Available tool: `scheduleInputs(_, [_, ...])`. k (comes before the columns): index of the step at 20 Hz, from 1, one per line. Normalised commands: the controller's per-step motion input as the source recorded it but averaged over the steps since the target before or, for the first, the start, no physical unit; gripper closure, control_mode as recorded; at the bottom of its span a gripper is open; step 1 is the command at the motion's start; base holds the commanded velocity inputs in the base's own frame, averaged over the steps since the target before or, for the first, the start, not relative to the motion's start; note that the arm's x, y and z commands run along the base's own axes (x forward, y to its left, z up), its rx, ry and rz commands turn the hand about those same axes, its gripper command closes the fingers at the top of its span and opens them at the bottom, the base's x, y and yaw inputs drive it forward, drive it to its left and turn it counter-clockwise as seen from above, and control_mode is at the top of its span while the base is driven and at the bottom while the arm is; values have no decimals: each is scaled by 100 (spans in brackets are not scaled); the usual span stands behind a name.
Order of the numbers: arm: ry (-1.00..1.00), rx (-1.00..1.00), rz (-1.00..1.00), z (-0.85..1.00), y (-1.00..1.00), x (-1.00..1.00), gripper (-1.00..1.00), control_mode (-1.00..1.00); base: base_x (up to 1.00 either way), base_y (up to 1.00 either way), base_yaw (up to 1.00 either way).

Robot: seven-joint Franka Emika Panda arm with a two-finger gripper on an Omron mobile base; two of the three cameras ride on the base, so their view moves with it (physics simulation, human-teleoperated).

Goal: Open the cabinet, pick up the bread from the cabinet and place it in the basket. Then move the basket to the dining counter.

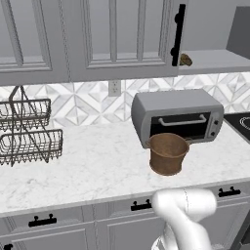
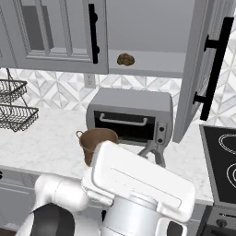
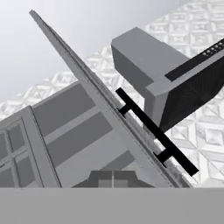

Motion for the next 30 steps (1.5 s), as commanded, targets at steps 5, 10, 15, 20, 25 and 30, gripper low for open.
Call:
scheduleInputs(5, [-16, -16, -1, -54, 100, 30, 100, -100, 0, 0, 0])
scheduleInputs(10, [-5, -24, -2, -18, 100, 75, 100, -100, 0, 0, 0])
scheduleInputs(15, [1, -34, 0, 0, 100, 100, 100, -100, 0, 0, 0])
scheduleInputs(20, [14, -29, -10, 25, 96, 95, 100, -100, 0, 0, 0])
scheduleInputs(25, [26, -17, -25, 40, 82, 83, -100, -100, 0, 0, 0])
scheduleInputs(30, [19, 15, -5, 53, -7, 27, -100, -100, 0, 0, 0])
